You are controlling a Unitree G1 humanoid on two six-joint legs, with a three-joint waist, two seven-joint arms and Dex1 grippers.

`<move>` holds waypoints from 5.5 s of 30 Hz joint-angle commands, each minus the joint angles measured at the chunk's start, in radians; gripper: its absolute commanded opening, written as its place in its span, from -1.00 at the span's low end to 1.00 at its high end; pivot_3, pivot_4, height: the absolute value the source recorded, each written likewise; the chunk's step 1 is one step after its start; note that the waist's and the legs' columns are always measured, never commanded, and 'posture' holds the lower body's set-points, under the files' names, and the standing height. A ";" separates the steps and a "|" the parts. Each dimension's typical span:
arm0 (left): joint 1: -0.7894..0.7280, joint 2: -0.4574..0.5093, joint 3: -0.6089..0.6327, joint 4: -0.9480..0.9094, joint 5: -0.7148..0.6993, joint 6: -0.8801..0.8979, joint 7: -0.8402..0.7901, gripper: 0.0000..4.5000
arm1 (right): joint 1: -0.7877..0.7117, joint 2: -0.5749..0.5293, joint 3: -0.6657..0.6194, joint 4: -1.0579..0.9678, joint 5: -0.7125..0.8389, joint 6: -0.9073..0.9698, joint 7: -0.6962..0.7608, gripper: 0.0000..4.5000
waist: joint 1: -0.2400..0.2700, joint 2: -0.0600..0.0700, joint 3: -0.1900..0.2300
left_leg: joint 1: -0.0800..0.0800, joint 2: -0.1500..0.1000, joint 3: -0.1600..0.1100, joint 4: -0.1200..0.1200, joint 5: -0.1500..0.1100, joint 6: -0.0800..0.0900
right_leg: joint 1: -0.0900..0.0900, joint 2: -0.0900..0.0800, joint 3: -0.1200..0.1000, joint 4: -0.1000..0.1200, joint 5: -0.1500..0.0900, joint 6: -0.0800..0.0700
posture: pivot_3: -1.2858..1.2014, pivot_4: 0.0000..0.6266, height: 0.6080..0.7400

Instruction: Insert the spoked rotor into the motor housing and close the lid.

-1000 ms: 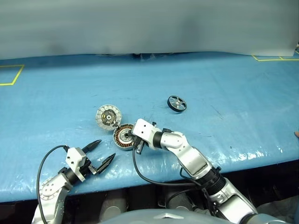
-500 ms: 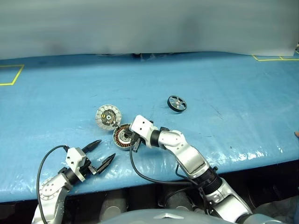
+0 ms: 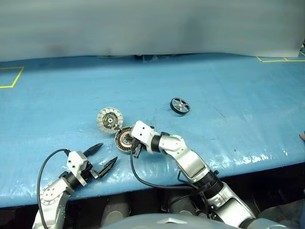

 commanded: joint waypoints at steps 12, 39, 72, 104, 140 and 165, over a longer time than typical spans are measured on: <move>0.012 -0.013 -0.003 -0.001 -0.003 -0.008 0.003 1.00 | -0.021 -0.062 0.071 0.000 -0.136 0.093 -0.022 -0.93 | 0.002 0.000 -0.001 | 0.000 -0.001 0.000 0.000 0.000 0.000 | 0.001 -0.001 0.000 -0.001 0.000 0.000 | 0.03 -0.52 1.00; -0.006 -0.007 -0.008 0.001 -0.001 -0.001 -0.007 1.00 | -0.008 -0.056 -0.017 -0.094 -0.076 0.124 -0.040 -0.93 | 0.003 0.002 -0.001 | 0.000 0.000 -0.001 0.000 -0.001 0.000 | 0.001 -0.002 -0.001 -0.002 0.000 0.000 | 0.03 -0.52 1.00; -0.009 -0.015 -0.009 0.026 0.001 -0.014 -0.006 1.00 | 0.005 -0.011 -0.039 -0.147 0.026 0.189 -0.032 -0.93 | 0.002 0.002 0.000 | -0.004 0.000 0.000 -0.001 0.000 0.001 | -0.003 -0.001 -0.001 -0.001 0.000 0.000 | 0.03 -0.52 1.00; -0.033 -0.013 -0.013 0.068 0.012 -0.029 -0.011 1.00 | 0.019 -0.013 -0.023 -0.211 0.072 0.241 -0.036 -0.93 | 0.002 0.003 0.000 | -0.004 0.000 -0.001 -0.001 0.000 0.001 | -0.003 -0.001 -0.001 -0.001 0.000 0.000 | 0.03 -0.52 1.00; -0.011 0.054 0.007 0.006 -0.038 -0.021 -0.079 1.00 | -0.022 -0.197 -0.380 -0.149 0.074 0.201 -0.178 -0.77 | 0.000 0.002 0.000 | -0.011 -0.001 0.001 -0.001 0.000 0.001 | -0.008 0.000 0.000 0.000 0.000 0.000 | 0.03 -0.52 1.00; 0.005 0.030 -0.020 -0.009 -0.012 -0.016 -0.037 1.00 | -0.140 -0.282 -0.467 0.205 0.064 0.120 -0.163 -0.40 | 0.001 0.003 0.001 | -0.014 -0.002 0.002 0.000 0.000 0.002 | -0.009 0.001 0.002 0.000 0.005 0.009 | 0.03 -0.52 1.00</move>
